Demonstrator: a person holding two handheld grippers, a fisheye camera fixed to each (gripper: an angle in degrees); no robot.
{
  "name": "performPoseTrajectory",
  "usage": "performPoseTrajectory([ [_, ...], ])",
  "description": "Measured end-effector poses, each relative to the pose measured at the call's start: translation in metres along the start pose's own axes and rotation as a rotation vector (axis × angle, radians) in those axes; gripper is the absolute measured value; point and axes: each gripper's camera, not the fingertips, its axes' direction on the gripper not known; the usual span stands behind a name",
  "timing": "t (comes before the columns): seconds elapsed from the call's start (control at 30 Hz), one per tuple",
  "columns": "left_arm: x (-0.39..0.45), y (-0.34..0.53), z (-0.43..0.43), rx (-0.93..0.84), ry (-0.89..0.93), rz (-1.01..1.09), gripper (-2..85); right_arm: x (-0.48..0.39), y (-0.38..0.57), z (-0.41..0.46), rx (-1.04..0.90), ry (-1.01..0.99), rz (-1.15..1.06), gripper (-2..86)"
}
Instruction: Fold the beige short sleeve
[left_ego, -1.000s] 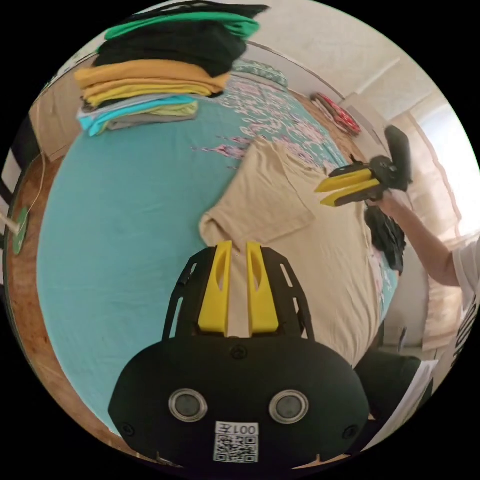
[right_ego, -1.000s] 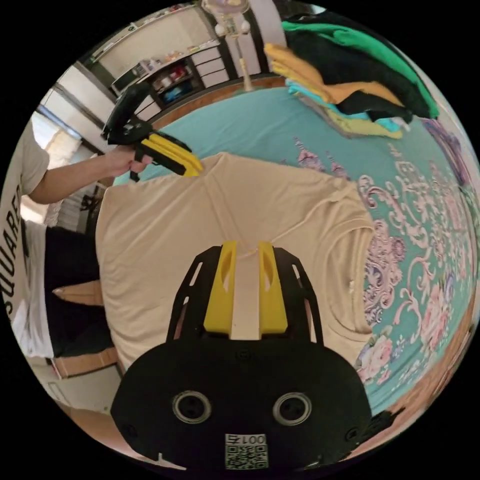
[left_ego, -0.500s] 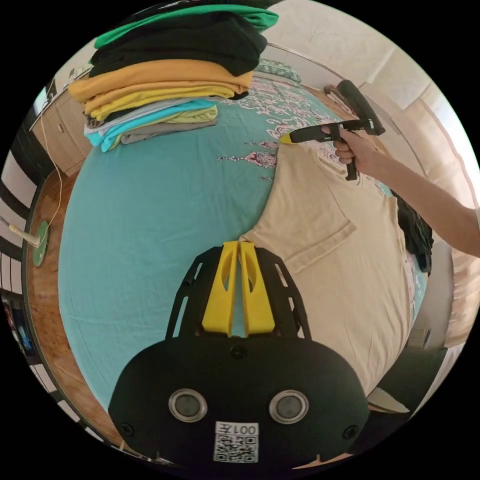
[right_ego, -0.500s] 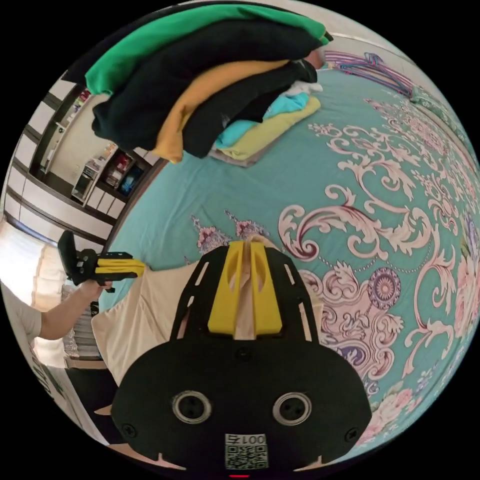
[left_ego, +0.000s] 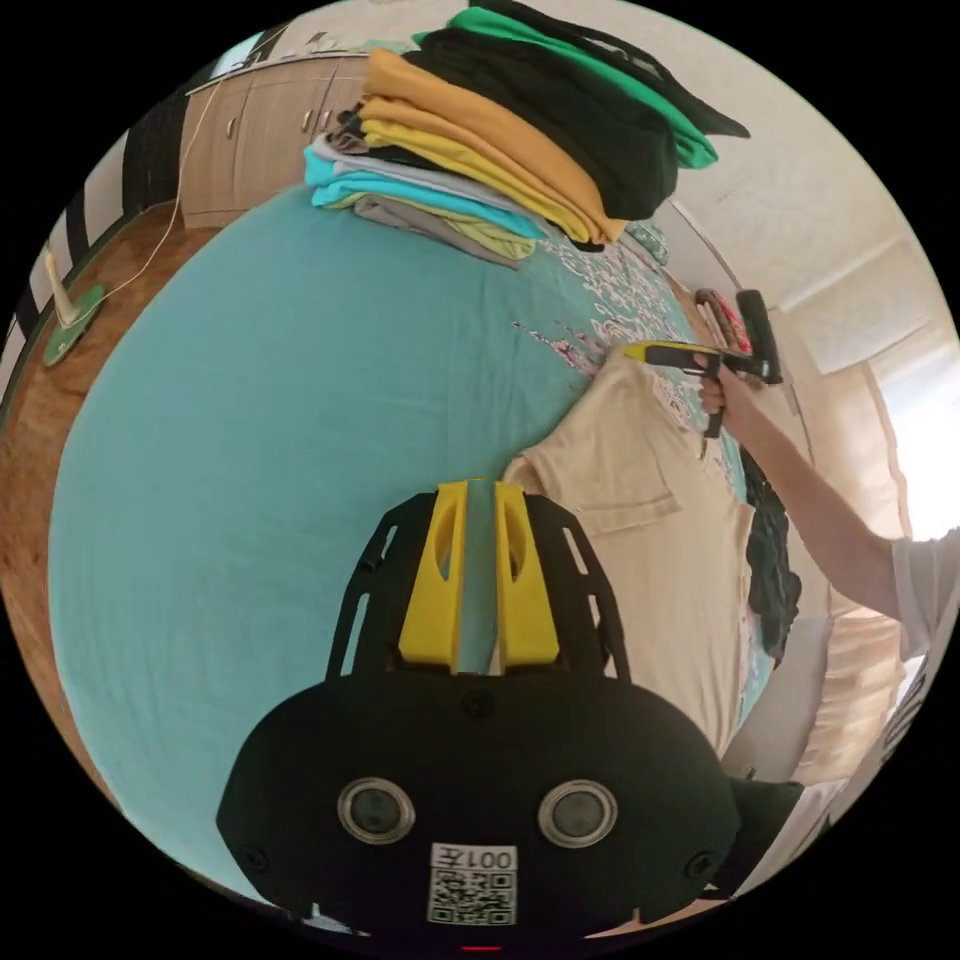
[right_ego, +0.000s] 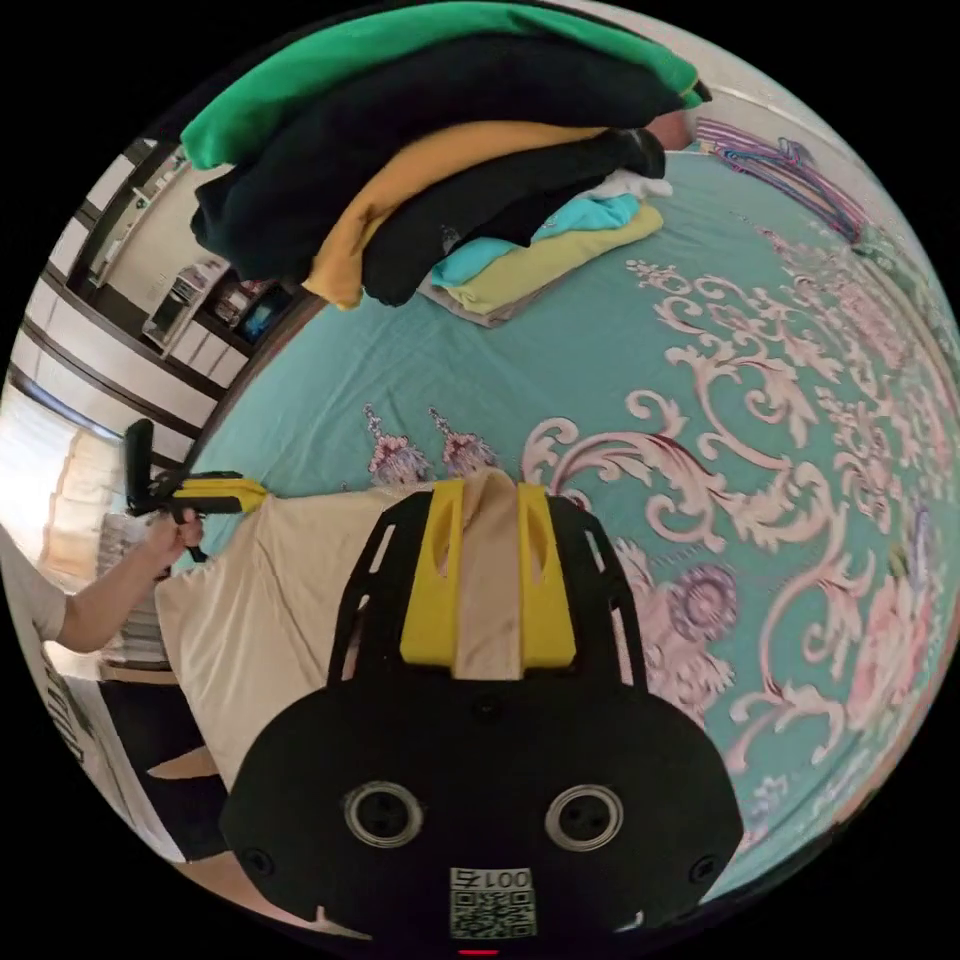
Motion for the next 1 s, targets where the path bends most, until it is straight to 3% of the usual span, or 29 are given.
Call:
performPoseTrajectory([
  [0.2,-0.014,0.056,-0.043,-0.095,-0.013,0.000,7.8,-0.054,0.108,-0.026,-0.012,0.318,-0.058,5.6],
  [0.33,-0.002,0.113,-0.057,-0.330,-0.034,0.123,9.6,-0.141,0.224,-0.033,0.007,0.434,-0.055,6.7],
  [0.6,0.003,0.146,-0.047,-0.529,0.067,0.243,6.5,-0.269,0.434,0.014,-0.259,0.327,0.477,11.7],
  [0.67,0.010,0.142,-0.039,-0.585,0.056,0.333,0.5,-0.296,0.482,0.044,-0.330,0.253,0.598,12.0],
  [1.0,0.022,0.146,-0.034,-0.799,0.127,0.453,-0.9,-0.336,0.600,0.143,-0.242,0.096,0.880,13.0],
])
